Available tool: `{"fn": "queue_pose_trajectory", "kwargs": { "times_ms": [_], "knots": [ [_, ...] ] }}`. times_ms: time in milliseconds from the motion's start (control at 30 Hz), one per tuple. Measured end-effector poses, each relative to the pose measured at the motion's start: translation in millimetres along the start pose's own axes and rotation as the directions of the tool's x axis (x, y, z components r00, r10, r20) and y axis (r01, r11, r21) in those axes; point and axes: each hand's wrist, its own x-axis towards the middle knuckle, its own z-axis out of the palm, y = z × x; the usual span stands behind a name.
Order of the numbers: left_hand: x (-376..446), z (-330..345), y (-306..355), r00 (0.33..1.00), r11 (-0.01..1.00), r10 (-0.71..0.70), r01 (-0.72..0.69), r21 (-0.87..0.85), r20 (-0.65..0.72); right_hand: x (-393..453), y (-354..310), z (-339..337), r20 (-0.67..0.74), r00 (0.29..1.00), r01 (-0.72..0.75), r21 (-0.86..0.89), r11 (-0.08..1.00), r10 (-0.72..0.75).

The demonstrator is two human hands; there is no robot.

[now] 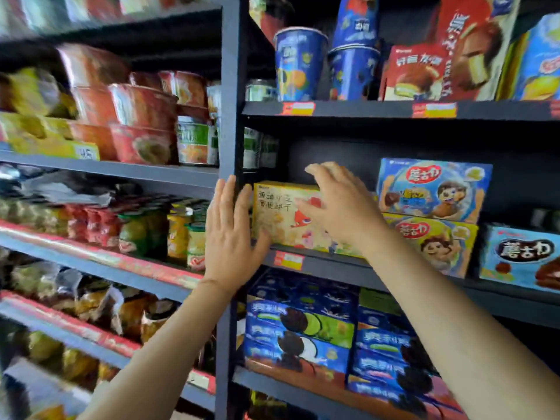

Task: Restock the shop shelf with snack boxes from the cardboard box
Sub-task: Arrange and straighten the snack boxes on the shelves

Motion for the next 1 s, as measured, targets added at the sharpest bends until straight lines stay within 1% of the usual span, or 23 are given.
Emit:
{"fn": "queue_pose_trajectory", "kwargs": {
  "times_ms": [67, 133, 200, 233, 300, 533, 767, 1000],
  "knots": [
    [2, 8, -8, 1.000, 1.000, 0.001, -0.001, -0.012, 0.016, 28, -6, 3, 0.147, 0.986, -0.065, -0.118, 0.991, 0.082],
    [3, 15, -12, 0.999, 0.999, -0.027, 0.028, -0.032, 0.033, 45, -8, 9, 0.271, 0.945, -0.132, -0.198, 0.971, 0.183],
    [4, 22, -15, 0.999, 0.998, -0.036, 0.038, -0.048, 0.039, 55, -7, 14, 0.367, 0.894, -0.179, -0.230, 0.957, 0.256],
    [3, 25, -16, 0.999, 0.998, -0.033, 0.035, -0.049, 0.037, 57, -5, 16, 0.390, 0.879, -0.198, -0.224, 0.954, 0.274],
    [3, 31, -17, 0.999, 0.999, -0.027, 0.028, -0.038, 0.023, 61, -3, 18, 0.384, 0.881, -0.213, -0.199, 0.957, 0.276],
    [2, 37, -17, 0.999, 1.000, -0.020, 0.019, -0.021, -0.046, 63, -12, 27, 0.309, 0.924, -0.151, -0.241, 0.959, 0.223],
    [2, 36, -17, 0.999, 1.000, -0.009, 0.010, 0.016, -0.044, 66, -25, 32, 0.275, 0.940, -0.132, -0.257, 0.957, 0.203],
    [1, 38, -19, 0.999, 1.000, -0.011, 0.010, -0.012, -0.051, 68, -31, 34, 0.261, 0.943, -0.124, -0.295, 0.947, 0.205]
  ]
}}
